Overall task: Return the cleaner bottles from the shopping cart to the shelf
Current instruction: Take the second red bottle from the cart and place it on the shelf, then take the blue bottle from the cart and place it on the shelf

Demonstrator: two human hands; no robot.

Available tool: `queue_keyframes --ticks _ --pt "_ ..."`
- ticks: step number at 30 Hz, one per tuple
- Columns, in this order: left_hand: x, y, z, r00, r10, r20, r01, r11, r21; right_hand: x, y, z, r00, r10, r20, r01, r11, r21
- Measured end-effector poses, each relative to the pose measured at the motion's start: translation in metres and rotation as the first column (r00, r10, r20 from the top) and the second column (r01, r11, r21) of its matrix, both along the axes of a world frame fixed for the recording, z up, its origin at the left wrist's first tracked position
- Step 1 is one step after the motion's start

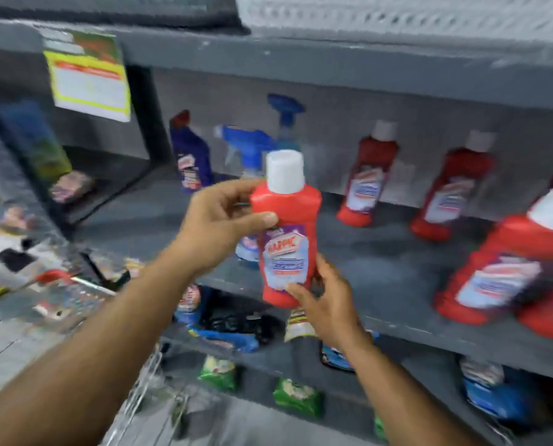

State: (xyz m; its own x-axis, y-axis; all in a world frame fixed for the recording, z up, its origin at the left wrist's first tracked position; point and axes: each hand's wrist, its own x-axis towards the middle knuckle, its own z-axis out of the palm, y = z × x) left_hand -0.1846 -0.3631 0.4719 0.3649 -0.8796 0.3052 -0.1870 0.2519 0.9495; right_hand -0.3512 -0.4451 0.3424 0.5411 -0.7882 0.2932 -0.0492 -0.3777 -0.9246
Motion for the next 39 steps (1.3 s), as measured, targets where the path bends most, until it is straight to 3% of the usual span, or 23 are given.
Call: queue_keyframes --ticks 5,13,16,20,22,24,27,29,31,34,36,37,39 --pt "-0.086 -0.09 -0.022 0.988 -0.156 -0.018 0.157 0.987 0.044 -0.082 -0.042 -0.024 0.973 -0.229 0.031 0.226 0.971 0.08" --pt "-0.142 -0.142 -0.031 0.964 -0.242 -0.11 0.249 0.967 0.058 -0.132 -0.076 -0.029 0.916 -0.4 -0.022 0.401 0.916 0.031" --pt "-0.141 -0.141 -0.037 0.957 -0.255 -0.139 0.267 0.961 0.075 -0.13 -0.069 -0.028 0.887 -0.458 -0.056 0.455 0.889 -0.055" --pt "-0.105 -0.108 -0.055 0.985 -0.09 -0.148 0.103 0.991 0.084 -0.12 -0.028 -0.039 0.704 -0.71 0.032 0.688 0.669 -0.281" --pt "-0.061 -0.071 -0.072 0.987 0.085 -0.14 -0.07 0.992 0.107 -0.099 0.0 -0.049 0.787 -0.615 0.039 0.587 0.728 -0.354" --pt "-0.014 -0.025 -0.09 0.956 0.252 -0.152 -0.232 0.963 0.135 -0.073 0.018 -0.056 0.905 -0.418 -0.074 0.357 0.844 -0.4" --pt "0.069 0.074 -0.117 0.78 0.61 -0.14 -0.584 0.79 0.184 0.004 0.04 -0.05 0.979 -0.02 -0.203 -0.064 0.915 -0.399" --pt "0.117 0.145 -0.13 0.563 0.8 -0.209 -0.76 0.6 0.251 0.064 0.052 -0.035 0.959 0.158 -0.235 -0.245 0.879 -0.41" --pt "0.164 0.225 -0.149 0.29 0.913 -0.286 -0.854 0.382 0.353 0.138 0.073 -0.023 0.903 0.335 -0.27 -0.426 0.787 -0.447" --pt "0.208 0.314 -0.191 0.015 0.965 -0.262 -0.812 0.164 0.559 0.236 0.112 -0.018 0.736 0.526 -0.427 -0.673 0.641 -0.37" --pt "0.226 0.361 -0.226 -0.115 0.979 -0.168 -0.712 0.037 0.702 0.305 0.147 -0.028 0.546 0.615 -0.57 -0.82 0.533 -0.21" --pt "0.232 0.383 -0.248 -0.14 0.983 -0.12 -0.658 -0.002 0.753 0.34 0.169 -0.039 0.428 0.641 -0.637 -0.871 0.481 -0.101" --pt "0.237 0.411 -0.287 -0.088 0.996 -0.029 -0.561 -0.026 0.827 0.393 0.205 -0.066 0.213 0.676 -0.705 -0.894 0.427 0.139"
